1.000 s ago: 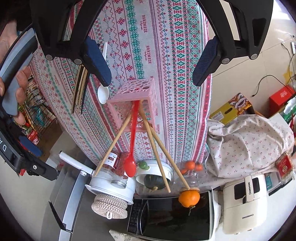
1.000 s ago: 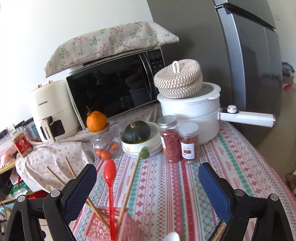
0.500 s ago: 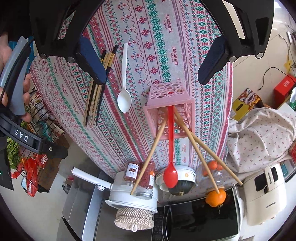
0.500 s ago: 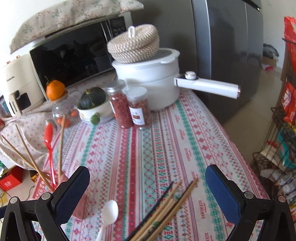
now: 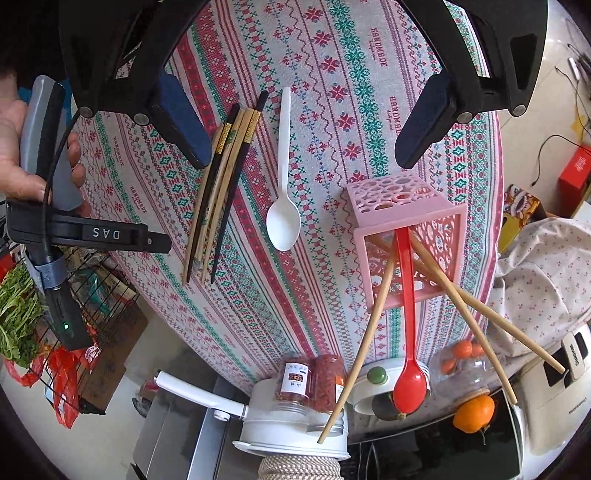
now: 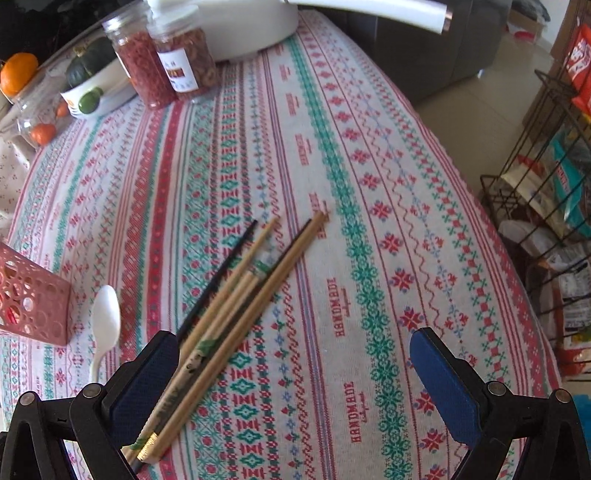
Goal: Organize utensils
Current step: 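Move the right tool to the chopstick pile and grasp a wooden chopstick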
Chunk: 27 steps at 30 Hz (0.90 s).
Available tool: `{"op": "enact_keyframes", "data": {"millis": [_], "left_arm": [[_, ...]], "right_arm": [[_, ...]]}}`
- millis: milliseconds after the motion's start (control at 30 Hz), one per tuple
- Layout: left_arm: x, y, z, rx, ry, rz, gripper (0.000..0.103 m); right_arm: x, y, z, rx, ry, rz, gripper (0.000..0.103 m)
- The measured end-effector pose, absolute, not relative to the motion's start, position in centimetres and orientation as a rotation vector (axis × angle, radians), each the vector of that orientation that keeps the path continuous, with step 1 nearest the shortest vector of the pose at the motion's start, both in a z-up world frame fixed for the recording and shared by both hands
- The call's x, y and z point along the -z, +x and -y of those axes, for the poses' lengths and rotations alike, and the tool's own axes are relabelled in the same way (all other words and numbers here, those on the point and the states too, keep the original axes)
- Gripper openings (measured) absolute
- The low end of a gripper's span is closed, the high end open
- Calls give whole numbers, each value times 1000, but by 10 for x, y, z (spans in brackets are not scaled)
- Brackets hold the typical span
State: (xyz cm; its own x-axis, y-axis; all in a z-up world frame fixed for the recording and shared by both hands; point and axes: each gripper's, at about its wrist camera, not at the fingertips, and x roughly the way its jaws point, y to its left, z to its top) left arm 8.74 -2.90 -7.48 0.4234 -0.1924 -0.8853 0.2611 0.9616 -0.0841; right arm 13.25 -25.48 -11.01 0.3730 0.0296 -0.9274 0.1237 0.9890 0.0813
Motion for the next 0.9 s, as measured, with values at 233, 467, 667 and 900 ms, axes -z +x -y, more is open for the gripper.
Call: {"op": "enact_keyframes", "data": {"millis": [233, 467, 667, 900], "left_arm": [[78, 92, 31, 278, 63, -1118, 101], [82, 96, 39, 286, 80, -1131, 100], [84, 96, 42, 292, 89, -1137, 101], [83, 95, 47, 295, 97, -1135, 101]], "right_arm": [[134, 151, 261, 109, 145, -1245, 102], [151, 168, 255, 146, 89, -1289, 102], [157, 168, 264, 159, 105, -1303, 102], [163, 164, 281, 159, 164, -1339, 102]]}}
